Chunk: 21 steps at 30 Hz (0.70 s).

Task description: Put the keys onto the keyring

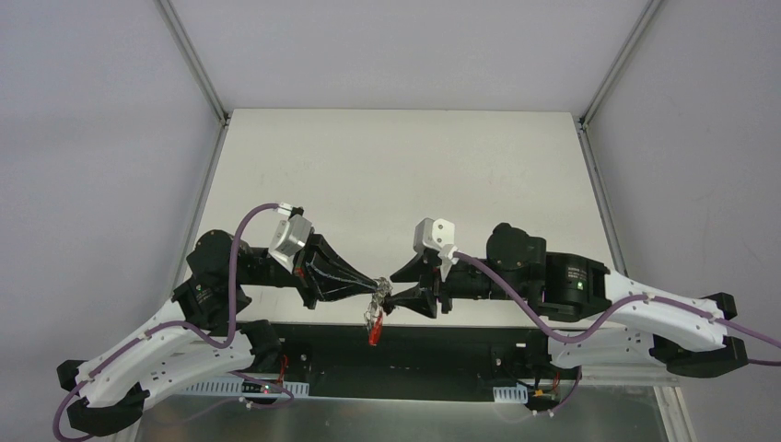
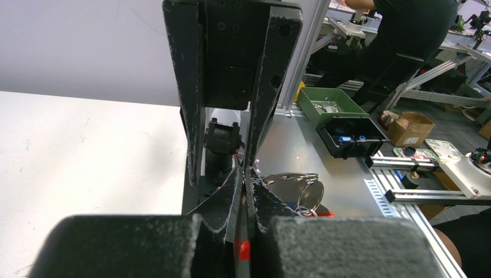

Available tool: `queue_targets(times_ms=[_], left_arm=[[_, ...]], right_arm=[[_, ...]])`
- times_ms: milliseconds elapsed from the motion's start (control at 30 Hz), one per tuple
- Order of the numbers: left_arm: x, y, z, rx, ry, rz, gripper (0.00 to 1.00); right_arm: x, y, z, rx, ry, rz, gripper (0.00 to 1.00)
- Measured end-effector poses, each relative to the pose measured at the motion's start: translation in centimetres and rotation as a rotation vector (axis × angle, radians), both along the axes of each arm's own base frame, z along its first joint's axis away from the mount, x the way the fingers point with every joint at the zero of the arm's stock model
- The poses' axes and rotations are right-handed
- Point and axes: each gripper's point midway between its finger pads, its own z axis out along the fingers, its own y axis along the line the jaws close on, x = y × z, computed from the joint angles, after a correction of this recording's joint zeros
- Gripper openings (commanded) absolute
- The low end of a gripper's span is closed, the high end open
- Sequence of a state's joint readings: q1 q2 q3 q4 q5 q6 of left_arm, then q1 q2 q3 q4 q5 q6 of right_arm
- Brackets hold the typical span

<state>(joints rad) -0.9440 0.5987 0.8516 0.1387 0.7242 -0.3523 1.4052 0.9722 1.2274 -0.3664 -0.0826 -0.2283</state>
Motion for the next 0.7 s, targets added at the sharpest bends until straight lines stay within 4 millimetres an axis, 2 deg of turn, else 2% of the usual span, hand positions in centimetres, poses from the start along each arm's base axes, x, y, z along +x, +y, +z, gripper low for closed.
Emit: queue_targets(times_ms=[267, 700], left_arm=[[0.0, 0.0, 0.0, 0.000, 0.000, -0.001, 0.00], [-0.1, 0.0, 0.0, 0.002, 0.003, -0.009, 0.00]], right_arm=[[-0.3, -0.5, 1.0, 0.042, -0.031, 0.022, 0.40], [-1.2, 0.6, 0.3, 0.023, -0.067, 0.089, 0.34]])
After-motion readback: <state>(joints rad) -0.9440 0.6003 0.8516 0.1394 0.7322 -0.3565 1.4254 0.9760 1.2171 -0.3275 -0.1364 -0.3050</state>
